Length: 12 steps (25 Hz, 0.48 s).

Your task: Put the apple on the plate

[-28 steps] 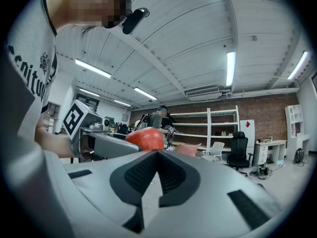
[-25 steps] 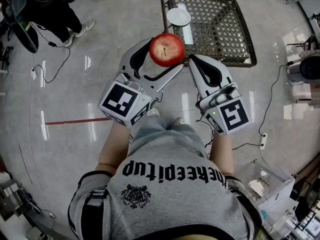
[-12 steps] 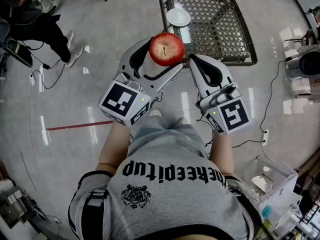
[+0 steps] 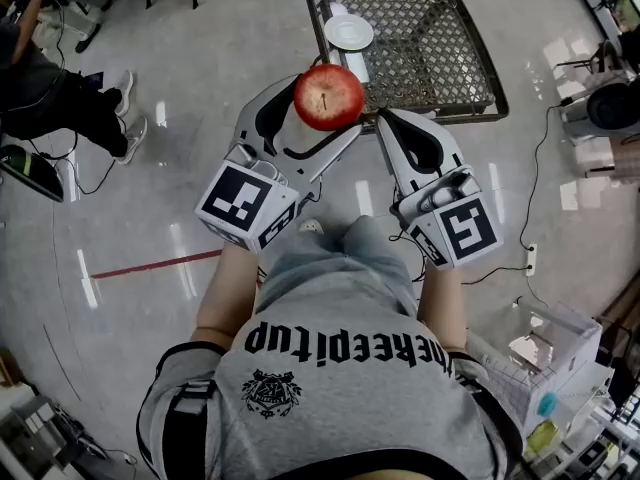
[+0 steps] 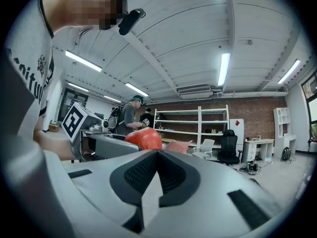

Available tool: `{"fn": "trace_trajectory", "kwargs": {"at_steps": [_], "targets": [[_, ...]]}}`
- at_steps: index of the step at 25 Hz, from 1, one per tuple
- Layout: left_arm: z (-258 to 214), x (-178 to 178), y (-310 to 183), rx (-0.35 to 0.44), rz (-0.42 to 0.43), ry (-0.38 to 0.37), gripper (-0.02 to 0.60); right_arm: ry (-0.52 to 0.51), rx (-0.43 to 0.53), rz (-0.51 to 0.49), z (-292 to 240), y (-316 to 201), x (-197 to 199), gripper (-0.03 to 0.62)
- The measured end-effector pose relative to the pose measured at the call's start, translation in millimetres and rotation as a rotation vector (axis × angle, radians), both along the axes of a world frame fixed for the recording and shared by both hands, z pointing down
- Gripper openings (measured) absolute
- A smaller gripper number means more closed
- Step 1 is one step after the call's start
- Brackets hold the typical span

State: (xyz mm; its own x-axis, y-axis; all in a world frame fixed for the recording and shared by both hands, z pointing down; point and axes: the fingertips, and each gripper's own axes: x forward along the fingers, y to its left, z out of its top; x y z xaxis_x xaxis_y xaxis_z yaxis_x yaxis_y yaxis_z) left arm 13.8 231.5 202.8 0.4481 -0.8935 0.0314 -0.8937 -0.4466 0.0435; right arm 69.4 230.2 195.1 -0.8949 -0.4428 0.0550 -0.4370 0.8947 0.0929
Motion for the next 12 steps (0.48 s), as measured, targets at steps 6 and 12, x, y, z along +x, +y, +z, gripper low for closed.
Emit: {"fn": "trace_trajectory", "kwargs": {"at_steps": [6, 12], "targets": [[1.7, 3.2, -4.7, -0.001, -0.002, 0.004, 0.403, -0.002, -0.005, 0.012, -0.7, -8.9, 5.7, 0.005], [5.8, -9.7, -19.9, -0.005, -0.023, -0.005, 0.403, -0.006, -0.007, -0.012, 2.7, -25.6, -8.7, 0.005]]}}
